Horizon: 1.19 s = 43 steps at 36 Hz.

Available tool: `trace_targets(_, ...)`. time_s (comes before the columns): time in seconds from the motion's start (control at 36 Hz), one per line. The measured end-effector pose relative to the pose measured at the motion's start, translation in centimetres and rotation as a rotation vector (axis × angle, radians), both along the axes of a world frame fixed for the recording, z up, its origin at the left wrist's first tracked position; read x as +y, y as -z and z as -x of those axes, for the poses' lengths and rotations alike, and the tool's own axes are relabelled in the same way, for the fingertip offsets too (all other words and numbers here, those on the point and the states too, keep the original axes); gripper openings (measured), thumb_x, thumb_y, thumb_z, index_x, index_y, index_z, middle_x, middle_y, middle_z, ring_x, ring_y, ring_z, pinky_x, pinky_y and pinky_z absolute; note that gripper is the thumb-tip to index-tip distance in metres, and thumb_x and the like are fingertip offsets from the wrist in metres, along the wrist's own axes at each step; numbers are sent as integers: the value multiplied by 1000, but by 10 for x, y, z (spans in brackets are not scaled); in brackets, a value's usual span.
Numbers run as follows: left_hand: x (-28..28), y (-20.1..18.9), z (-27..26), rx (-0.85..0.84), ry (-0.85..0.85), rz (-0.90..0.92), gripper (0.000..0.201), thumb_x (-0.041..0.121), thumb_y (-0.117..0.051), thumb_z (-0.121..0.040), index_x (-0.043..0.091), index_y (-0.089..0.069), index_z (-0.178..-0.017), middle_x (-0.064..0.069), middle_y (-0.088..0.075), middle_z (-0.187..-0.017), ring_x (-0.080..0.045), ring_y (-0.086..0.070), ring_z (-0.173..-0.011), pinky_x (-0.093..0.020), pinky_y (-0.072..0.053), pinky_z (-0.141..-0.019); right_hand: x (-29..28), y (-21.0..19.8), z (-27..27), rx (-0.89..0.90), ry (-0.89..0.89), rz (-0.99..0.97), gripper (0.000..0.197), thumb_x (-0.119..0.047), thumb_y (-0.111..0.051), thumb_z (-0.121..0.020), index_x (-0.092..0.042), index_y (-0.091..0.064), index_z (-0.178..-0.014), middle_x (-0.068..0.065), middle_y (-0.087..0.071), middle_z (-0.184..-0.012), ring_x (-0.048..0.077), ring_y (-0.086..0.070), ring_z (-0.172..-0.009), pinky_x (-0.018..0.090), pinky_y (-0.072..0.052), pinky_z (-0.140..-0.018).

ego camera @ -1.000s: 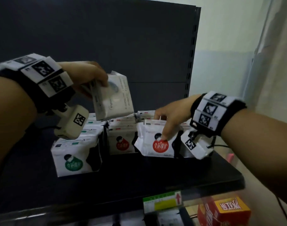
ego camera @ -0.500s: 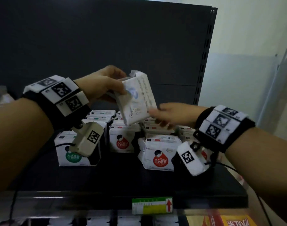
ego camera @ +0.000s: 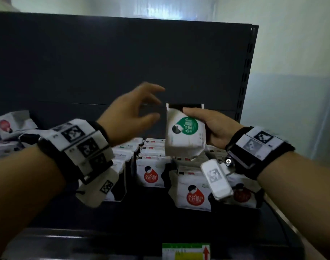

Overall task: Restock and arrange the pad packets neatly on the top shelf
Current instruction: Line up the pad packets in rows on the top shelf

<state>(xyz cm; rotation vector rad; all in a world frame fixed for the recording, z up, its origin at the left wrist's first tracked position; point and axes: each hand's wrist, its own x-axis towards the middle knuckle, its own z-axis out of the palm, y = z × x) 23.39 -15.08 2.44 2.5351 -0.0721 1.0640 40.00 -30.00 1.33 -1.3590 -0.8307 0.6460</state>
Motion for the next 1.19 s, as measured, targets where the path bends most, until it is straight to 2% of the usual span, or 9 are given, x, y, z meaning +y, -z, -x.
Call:
trace_targets(0.14,14,-10,-1,343,-15,495,94,66,-70,-51,33,-40,-134,6,-58,-124,-12,-57,-110,-35,-47,-95,5,1,13,-83,-132,-37,27,-18,-63,-86,-4,-63,-110,16,-68,-96,22,-68,-78,33,-58,-74)
trace_targets(0.31,16,3,-2,439,193,737,90,31,-86,-61,36,-36,-136,-3,-70,-111,-24,-68,-100,-49,-53,-89,17,1,35,18,-113,-267,62,-24,-67,-82,-4,-43,-136,28,-56,-128,42,-59,-111,61,-44,-98)
trace_targets(0.42,17,0,3,376,169,772,89,26,-87,-50,23,-44,-128,-5,-67,-114,-22,-70,-95,-44,-57,-81,22,-4,37,-40,-74,-229,65,-28,-70,-77,-13,-45,-135,21,-60,-127,37,-62,-111,56,-51,-91)
trace_targets(0.53,30,-7,19,379,77,646,74,18,-81,-53,19,-49,-119,-7,-66,-107,-17,-72,-87,-32,-59,-66,12,-2,24,-459,-133,219,52,-41,-73,-71,-26,-58,-117,0,-68,-117,22,-64,-107,46,-52,-95)
trace_targets(0.61,55,-13,36,377,-105,485,62,13,-82,-62,21,-51,-115,-4,-65,-103,-14,-70,-84,-27,-59,-64,7,8,17,-634,-86,523,82,-53,-74,-62,-30,-46,-135,-13,-55,-130,6,-55,-114,35,-49,-99)
trace_targets(0.75,113,-16,65,486,-544,155,69,24,-83,-67,27,-44,-123,-3,-60,-110,-22,-58,-92,-33,-47,-79,15,16,30,-837,-133,635,77,-67,-63,-66,-35,-49,-134,-14,-56,-129,0,-54,-109,13,-42,-81)
trace_targets(0.86,155,-1,78,575,-760,25,87,28,-86,-64,22,-39,-137,-11,-51,-129,-32,-54,-105,-40,-49,-86,39,13,53,-955,-164,664,68,-66,-61,-74,-35,-50,-133,-14,-56,-129,4,-54,-113,17,-40,-91)
trace_targets(1.03,217,27,60,752,-882,-254,93,52,-81,-53,29,-40,-134,-7,-54,-125,-31,-52,-110,-35,-49,-81,88,14,79,-1072,-196,732,75,-65,-62,-76,-32,-42,-140,-8,-47,-143,11,-45,-129,28,-36,-108)
trace_targets(1.19,288,56,-4,848,-810,-250,108,74,-58,-15,41,-42,-116,3,-46,-95,-25,-56,-81,-36,-52,-66,146,35,103,-1198,-272,849,101,-68,-64,-73,-28,-16,-152,-5,-21,-158,18,-24,-144,35,-22,-118)
